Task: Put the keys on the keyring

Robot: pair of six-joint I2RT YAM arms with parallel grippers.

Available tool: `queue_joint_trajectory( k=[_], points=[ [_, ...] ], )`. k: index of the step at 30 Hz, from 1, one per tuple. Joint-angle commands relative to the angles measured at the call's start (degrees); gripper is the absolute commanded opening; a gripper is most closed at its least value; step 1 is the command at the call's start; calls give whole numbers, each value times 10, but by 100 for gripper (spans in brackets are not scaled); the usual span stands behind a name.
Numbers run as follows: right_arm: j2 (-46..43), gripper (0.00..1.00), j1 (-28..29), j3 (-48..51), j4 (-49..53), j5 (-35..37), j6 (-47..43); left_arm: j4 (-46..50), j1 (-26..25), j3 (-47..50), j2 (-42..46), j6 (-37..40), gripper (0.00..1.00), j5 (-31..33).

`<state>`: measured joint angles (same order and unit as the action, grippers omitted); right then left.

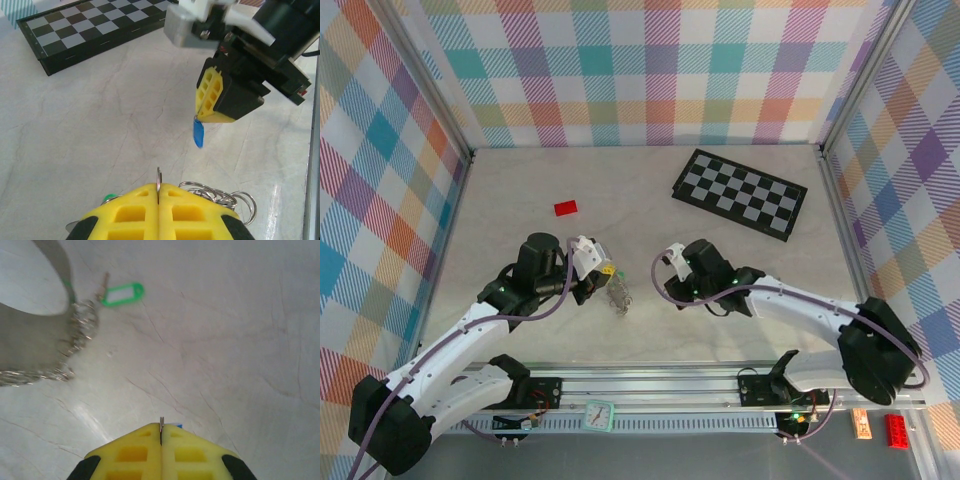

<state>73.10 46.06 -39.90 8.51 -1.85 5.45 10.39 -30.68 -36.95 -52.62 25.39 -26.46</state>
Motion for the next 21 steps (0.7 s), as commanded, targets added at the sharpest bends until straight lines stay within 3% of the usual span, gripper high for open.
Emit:
queue_joint_trajectory(
  k=[1,10,21],
  points=[
    [-22,0,-1,4,-53,-61,-71,-20,-3,4,12,10,0,-17],
    [-57,0,-1,1,-110,-205,-203,-20,-3,4,14,8,0,-44],
    [-43,0,-1,-61,-75,-262,-243,-43,-4,12,16,5,0,-89]
  ],
)
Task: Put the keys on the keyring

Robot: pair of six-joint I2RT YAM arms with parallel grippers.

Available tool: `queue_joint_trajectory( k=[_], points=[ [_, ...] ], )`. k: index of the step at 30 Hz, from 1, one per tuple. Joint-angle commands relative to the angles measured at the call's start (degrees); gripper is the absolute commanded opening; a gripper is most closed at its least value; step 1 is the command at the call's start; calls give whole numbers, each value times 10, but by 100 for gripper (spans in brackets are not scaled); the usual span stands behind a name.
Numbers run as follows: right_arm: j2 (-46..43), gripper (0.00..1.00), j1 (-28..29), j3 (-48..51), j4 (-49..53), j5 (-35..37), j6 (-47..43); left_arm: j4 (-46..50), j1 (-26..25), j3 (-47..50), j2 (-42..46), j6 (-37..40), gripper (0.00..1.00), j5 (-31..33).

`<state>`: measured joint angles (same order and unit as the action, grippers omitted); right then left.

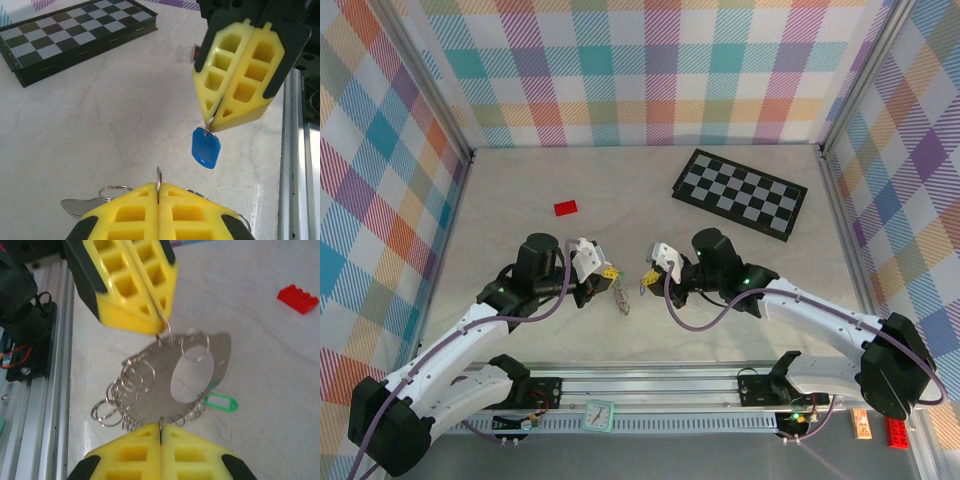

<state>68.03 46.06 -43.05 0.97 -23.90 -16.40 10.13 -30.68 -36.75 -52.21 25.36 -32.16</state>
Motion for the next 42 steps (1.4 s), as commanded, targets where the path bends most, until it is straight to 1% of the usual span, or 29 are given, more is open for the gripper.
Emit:
queue_joint_trajectory(
  k=[1,7,11,16,21,36,42],
  points=[
    [9,0,0,-34,0,-44,-25,-41,-4,10,11,5,0,-32],
    [30,0,6,-58,-2,-61,-23,-52,-6,12,11,3,0,-28],
    [43,0,8,-66,-13,-58,-6,-63,-10,18,16,3,0,-16],
    [57,0,8,-65,-43,-43,31,-82,-17,31,23,1,0,-7],
    [67,0,8,-61,-59,-57,52,-109,-28,50,32,-1,0,16],
    [82,0,7,-43,-86,-82,103,-168,-43,88,52,-9,0,44],
    [81,0,7,-13,-152,-71,193,-193,-46,103,60,-10,0,52]
  ],
)
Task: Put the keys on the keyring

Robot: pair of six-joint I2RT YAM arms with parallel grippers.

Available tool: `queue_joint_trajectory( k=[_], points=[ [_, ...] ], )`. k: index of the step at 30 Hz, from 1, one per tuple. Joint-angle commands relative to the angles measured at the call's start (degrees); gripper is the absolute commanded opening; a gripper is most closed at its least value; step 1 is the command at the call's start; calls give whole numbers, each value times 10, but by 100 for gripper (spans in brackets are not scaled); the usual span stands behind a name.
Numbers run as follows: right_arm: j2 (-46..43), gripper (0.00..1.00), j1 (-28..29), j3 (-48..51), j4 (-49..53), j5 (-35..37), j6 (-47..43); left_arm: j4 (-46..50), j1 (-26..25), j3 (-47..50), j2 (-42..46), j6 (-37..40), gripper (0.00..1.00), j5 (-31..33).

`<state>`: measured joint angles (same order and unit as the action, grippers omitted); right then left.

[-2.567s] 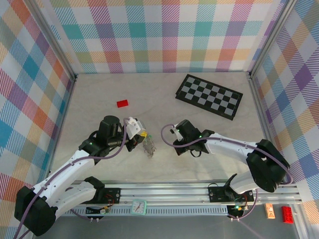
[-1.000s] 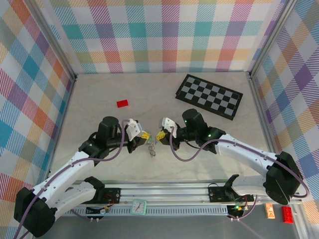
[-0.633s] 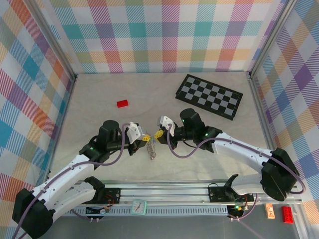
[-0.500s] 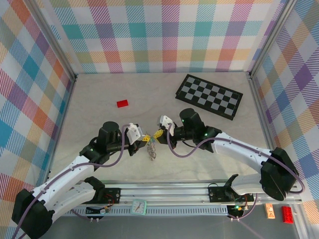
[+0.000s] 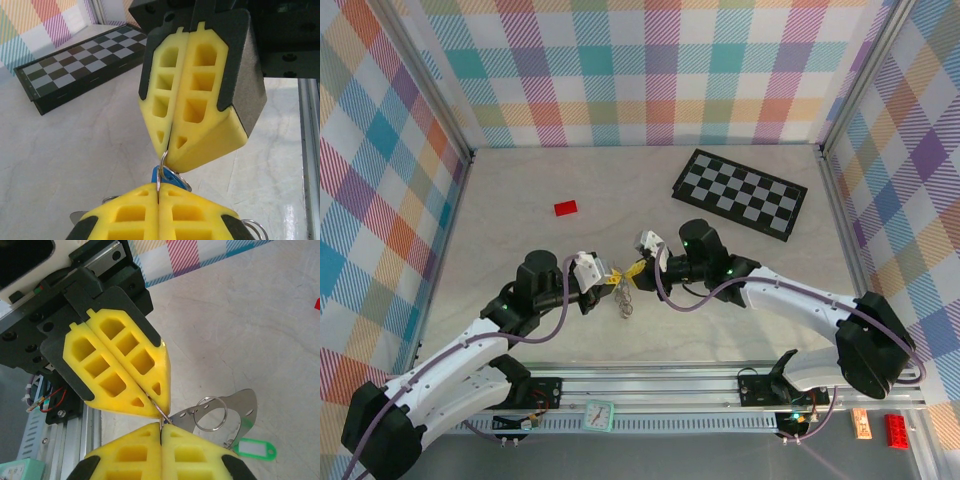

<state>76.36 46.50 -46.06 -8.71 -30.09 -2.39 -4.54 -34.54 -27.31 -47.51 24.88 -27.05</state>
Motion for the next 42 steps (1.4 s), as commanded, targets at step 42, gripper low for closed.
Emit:
queue_joint_trajectory(
  k=[42],
  points=[
    [56,0,-31,41,-134,-47,210,-95,-20,33,33,10,0,9]
  ],
)
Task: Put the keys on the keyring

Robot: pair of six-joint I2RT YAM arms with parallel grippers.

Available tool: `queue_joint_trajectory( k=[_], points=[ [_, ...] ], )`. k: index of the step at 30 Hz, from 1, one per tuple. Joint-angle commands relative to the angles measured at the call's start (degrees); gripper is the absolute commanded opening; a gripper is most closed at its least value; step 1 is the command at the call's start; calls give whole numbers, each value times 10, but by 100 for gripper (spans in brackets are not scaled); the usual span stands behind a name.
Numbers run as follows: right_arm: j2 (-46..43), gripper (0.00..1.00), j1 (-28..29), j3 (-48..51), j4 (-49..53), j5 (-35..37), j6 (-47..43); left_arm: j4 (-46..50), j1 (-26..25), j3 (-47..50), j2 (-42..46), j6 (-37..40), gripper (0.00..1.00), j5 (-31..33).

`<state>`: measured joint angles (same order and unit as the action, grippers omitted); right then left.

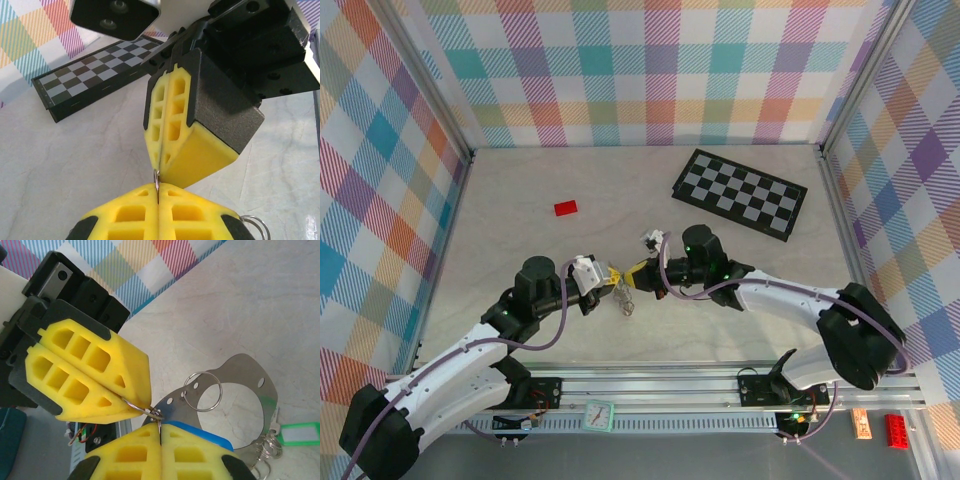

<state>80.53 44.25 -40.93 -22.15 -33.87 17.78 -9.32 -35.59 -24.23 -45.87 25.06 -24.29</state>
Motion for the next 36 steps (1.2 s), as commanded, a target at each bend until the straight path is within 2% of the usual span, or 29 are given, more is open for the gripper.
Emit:
queue_joint_trajectory(
  k=[1,2,9,14,18,24,27,33,36],
  points=[
    [16,0,-9,-12,6,-10,7,-49,-10,2,17,8,0,-18],
    [18,0,-10,-15,12,-12,6,-51,-11,3,17,8,0,-18],
    [-1,30,-21,-22,50,-3,-22,-57,-11,6,17,7,0,-15],
    [-47,42,-29,-17,76,19,-102,-70,-11,12,12,-1,0,-20],
    [-71,43,-31,-14,86,33,-212,-99,-11,22,10,-16,0,-24],
    [-75,43,-30,-39,127,-25,-370,-128,-11,32,8,-31,0,-31],
    [-67,41,-30,-52,132,-23,-392,-140,-11,36,4,-35,0,-33],
    [-35,38,-30,-77,132,-86,-388,-157,-11,40,1,-40,0,-39],
    [-23,36,-30,-83,133,-94,-389,-161,-11,42,1,-41,0,-40]
  ],
)
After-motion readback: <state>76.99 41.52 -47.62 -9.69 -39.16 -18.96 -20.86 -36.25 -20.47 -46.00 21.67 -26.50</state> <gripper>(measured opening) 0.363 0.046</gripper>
